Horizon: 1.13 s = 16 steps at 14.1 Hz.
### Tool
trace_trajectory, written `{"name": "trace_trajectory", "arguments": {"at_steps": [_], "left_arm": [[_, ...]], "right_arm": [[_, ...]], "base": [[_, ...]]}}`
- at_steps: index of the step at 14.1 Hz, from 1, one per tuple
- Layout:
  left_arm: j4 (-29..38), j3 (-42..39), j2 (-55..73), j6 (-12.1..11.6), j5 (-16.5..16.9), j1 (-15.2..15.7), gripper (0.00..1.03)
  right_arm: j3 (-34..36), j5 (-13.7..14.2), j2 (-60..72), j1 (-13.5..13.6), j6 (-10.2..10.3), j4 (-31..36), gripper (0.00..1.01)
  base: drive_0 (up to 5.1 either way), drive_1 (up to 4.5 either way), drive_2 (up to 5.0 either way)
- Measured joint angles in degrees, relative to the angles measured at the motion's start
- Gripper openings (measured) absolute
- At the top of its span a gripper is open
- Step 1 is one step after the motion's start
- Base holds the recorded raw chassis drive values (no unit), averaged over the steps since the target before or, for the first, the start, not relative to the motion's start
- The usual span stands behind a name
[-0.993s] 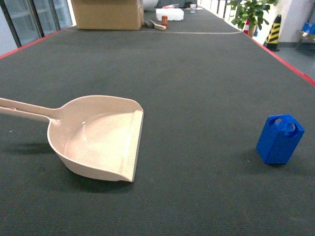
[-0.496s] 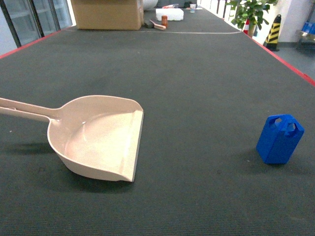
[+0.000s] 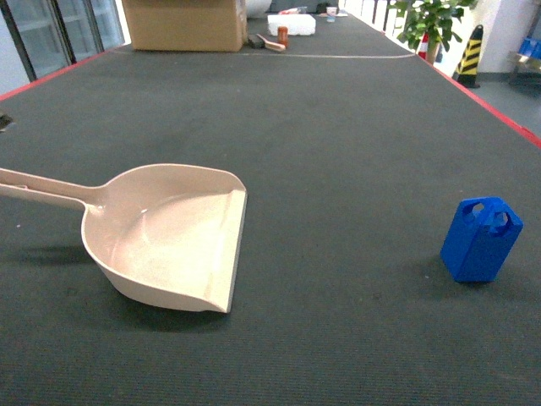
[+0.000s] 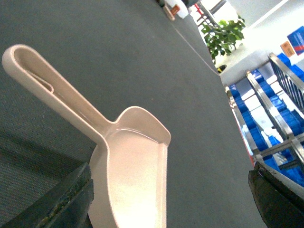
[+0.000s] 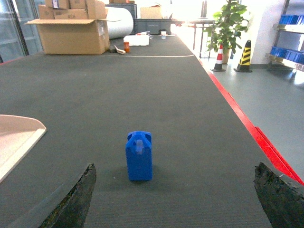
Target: Place part in tray to right shelf
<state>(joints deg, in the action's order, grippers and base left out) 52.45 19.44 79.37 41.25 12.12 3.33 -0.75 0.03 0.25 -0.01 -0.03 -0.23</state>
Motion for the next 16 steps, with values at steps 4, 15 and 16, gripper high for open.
{"name": "trace_trajectory", "arguments": {"at_steps": [4,15,16], "left_arm": [[1.7,14.21,24.0,12.74,-0.17,0.59,0.98],[1.92,38.99,48.48,20.28,3.3,7.1,0.76],[2.38,39.65,49.13,20.85,4.07,7.54,0.65]], "right_arm": [[0.0,0.0,0.0,0.0,0.0,0.0,0.98],[0.0,0.0,0.0,0.0,0.0,0.0,0.98],[0.0,0.0,0.0,0.0,0.0,-0.02,0.98]], "base": [[0.0,0.0,0.0],[0.0,0.0,0.0],[0.0,0.0,0.0]]}}
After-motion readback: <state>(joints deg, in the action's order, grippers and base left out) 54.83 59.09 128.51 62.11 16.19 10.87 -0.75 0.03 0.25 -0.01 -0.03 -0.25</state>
